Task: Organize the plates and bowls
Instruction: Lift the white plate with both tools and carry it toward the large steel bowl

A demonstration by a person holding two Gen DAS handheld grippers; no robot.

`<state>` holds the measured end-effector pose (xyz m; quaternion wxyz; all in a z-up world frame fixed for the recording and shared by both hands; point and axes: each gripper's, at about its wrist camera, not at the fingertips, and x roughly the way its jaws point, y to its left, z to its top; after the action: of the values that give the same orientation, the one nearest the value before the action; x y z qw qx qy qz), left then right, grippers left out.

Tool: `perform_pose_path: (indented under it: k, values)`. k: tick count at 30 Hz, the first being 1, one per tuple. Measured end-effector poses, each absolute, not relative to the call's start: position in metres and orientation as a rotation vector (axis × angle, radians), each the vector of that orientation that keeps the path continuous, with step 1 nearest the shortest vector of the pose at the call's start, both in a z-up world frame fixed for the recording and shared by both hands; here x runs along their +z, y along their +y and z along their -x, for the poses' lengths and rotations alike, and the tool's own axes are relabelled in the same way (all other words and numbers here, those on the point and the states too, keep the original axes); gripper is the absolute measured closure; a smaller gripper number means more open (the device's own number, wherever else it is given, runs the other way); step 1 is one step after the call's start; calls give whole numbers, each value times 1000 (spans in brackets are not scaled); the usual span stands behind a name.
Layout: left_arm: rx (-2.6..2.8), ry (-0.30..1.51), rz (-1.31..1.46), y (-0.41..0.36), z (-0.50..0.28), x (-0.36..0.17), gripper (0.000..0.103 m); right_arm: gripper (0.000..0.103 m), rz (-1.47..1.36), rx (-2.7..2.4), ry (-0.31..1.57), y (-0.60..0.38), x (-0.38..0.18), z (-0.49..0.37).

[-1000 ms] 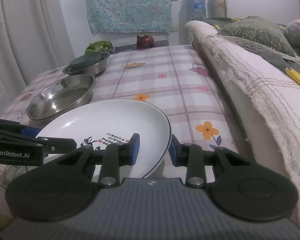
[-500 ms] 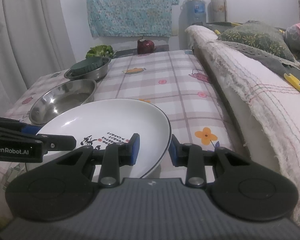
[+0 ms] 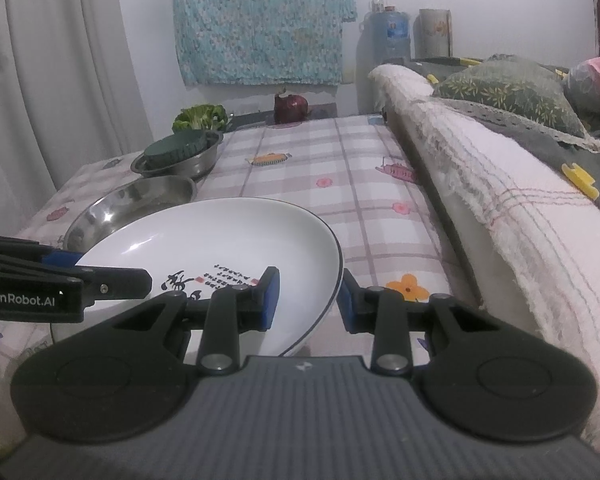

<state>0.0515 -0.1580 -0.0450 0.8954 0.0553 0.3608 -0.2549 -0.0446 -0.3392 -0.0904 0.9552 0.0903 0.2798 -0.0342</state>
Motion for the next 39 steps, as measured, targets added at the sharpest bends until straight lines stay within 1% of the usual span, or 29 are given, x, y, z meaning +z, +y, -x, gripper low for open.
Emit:
perform_pose_path:
  k: [10,21,30,39]
  values:
    - [-499,692,-81,-137,-58,-25,47,72,-165,-40,525,-326,-69,33]
    - [-361,667,-1,-79,-85,-17,47,72,-126,81,521,-277,-58,-25]
    - [-294,702,36,-37,-119,-27,47,72,-118,128,580,-229,-68,-73]
    - [-301,767,40,-26,-144,-51,48,72,-122,113,654,-212,-89,-103]
